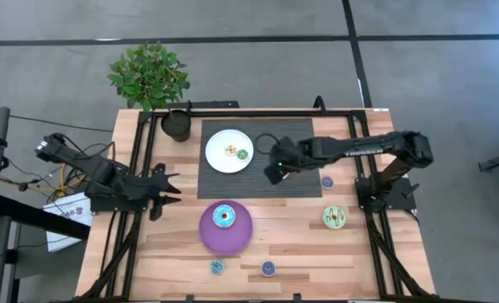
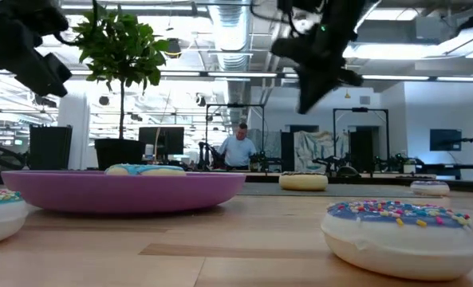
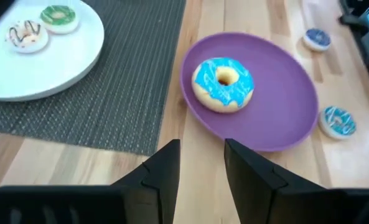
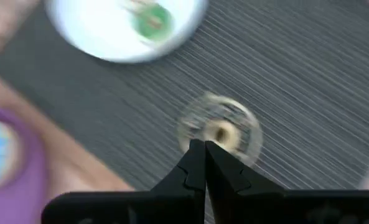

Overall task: Pick & Place donuts
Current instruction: Put the large black donut on the purple plate

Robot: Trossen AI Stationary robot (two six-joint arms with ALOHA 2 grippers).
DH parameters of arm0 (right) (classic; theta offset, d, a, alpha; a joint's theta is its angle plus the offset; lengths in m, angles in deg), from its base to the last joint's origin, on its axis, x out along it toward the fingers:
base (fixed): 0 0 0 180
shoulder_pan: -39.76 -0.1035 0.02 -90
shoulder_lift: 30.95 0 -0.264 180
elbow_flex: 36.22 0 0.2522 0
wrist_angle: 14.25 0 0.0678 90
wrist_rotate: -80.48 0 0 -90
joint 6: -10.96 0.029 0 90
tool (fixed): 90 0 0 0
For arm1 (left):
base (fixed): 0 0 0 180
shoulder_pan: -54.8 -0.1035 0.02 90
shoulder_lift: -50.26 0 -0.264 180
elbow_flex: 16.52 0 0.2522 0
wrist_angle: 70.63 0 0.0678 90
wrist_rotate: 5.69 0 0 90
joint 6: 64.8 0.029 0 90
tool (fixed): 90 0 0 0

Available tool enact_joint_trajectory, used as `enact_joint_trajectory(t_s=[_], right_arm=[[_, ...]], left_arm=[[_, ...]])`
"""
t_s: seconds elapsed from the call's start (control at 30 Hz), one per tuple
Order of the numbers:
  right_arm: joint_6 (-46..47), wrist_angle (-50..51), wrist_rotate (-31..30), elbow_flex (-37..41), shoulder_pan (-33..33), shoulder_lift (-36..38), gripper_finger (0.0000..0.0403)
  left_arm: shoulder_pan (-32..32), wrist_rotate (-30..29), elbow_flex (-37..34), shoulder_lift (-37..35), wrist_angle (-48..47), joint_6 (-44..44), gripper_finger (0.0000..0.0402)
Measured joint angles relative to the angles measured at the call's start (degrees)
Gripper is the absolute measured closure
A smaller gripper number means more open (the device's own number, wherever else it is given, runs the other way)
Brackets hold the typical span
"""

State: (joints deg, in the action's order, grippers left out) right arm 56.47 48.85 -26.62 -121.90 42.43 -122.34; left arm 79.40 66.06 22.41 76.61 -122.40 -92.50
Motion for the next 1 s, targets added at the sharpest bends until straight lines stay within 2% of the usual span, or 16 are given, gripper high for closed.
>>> enact_joint_trajectory(t_s=[0.17,0.43,0.57,0.77,0.9,1.0], right_arm=[[0.9,9.6,-2.1,0.4,2.2,2.1,0.0403],[4.4,9.6,-2.3,11.7,3.6,13.3,0.0403],[6.1,8.1,1.3,16.7,5.5,18.3,0.0394],[3.1,-0.4,6.8,18.0,10.7,18.5,0.0335],[-2.1,-7.2,9.2,17.9,12.9,15.1,0.0281],[-5.7,-9.1,12.8,16.0,14.0,11.1,0.0237]], left_arm=[[0.0,0.1,0.0,-3.0,-1.5,0.7,0.0285],[0.0,2.8,0.0,-3.1,-1.5,-1.6,0.0285],[0.0,1.2,0.0,-3.0,-1.0,-0.9,0.0285],[0.0,0.9,0.0,-3.0,3.5,3.6,0.0285],[0.0,-0.5,0.0,-2.7,7.6,9.5,0.0285],[0.0,-2.2,0.1,-2.5,8.3,10.5,0.0285]])
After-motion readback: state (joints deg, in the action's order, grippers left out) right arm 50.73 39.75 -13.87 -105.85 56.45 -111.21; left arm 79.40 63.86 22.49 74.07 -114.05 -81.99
